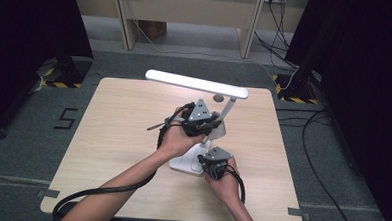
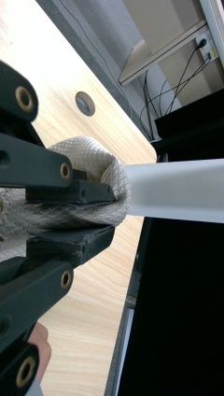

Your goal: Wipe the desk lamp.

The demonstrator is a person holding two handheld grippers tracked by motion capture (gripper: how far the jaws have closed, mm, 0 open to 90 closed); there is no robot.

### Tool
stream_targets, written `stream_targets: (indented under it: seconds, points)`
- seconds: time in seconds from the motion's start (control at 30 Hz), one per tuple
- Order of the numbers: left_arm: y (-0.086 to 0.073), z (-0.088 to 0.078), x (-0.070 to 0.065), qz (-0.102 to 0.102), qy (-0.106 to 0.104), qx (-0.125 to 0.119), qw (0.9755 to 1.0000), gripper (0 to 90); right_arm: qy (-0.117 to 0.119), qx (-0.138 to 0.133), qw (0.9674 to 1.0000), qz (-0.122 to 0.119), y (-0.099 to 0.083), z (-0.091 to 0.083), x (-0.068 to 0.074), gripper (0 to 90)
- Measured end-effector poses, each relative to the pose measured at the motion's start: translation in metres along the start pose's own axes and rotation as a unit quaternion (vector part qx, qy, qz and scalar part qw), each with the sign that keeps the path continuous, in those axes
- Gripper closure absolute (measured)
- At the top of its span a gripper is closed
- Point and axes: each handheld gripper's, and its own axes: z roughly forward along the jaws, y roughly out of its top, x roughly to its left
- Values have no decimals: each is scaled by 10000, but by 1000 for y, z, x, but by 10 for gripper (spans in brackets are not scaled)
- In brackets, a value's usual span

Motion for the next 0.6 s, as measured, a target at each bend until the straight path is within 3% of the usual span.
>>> stream_targets:
  seconds: [0.6]
  points:
    - [-14,5,0,-58,13,86,9999,778,-6,-13,10000,-9,0,0,0,900]
